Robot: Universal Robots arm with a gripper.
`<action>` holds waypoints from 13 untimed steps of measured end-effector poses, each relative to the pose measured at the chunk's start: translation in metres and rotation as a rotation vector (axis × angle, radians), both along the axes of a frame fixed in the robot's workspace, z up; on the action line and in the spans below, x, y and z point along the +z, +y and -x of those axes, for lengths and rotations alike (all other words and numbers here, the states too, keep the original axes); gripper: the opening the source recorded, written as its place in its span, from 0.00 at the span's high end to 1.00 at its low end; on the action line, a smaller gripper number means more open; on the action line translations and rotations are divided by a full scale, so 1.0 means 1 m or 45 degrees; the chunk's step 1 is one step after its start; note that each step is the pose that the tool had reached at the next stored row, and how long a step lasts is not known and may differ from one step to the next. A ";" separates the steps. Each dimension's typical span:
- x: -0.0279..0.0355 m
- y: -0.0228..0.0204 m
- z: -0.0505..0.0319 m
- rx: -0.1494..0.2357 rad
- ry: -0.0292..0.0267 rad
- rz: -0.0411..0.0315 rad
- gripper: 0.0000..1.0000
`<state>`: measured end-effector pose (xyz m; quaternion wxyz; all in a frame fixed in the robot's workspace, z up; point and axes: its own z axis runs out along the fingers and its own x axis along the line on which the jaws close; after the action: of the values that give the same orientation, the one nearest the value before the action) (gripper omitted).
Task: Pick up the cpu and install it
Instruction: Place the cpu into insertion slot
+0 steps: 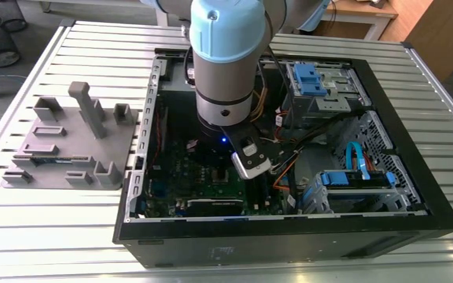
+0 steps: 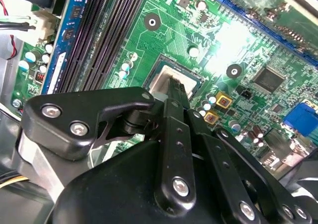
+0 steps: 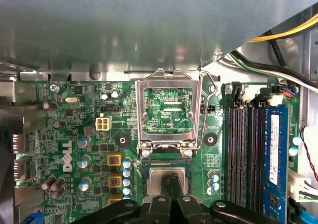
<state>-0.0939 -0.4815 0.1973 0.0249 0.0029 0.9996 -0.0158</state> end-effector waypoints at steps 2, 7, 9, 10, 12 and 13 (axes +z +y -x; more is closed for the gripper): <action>-0.0021 0.0001 -0.0001 0.000 -0.0002 -0.0003 0.89; -0.0033 0.0000 0.0000 0.000 0.0000 0.0001 0.89; -0.0038 0.0000 0.0000 0.000 0.0000 0.0001 0.89; -0.0044 -0.0001 0.0000 0.000 0.0003 0.0005 0.89; -0.0046 -0.0001 0.0001 0.000 0.0004 0.0007 0.89; -0.0047 -0.0001 0.0000 0.000 0.0003 0.0006 0.89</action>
<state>-0.0940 -0.4816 0.1926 0.0248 0.0028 0.9996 -0.0160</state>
